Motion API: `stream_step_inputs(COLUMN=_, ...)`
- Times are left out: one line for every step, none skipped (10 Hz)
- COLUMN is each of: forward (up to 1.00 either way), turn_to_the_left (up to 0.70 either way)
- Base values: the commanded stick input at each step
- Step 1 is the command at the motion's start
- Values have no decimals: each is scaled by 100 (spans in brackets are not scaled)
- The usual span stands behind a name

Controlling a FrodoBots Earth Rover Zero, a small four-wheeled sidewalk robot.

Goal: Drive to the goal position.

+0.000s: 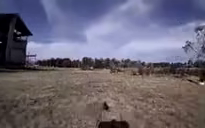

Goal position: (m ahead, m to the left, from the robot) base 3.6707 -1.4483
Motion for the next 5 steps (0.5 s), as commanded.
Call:
stream_step_inputs(forward=70, turn_to_the_left=27)
stream_step_inputs(forward=70, turn_to_the_left=27)
stream_step_inputs(forward=70, turn_to_the_left=27)
stream_step_inputs(forward=70, turn_to_the_left=27)
stream_step_inputs(forward=70, turn_to_the_left=27)
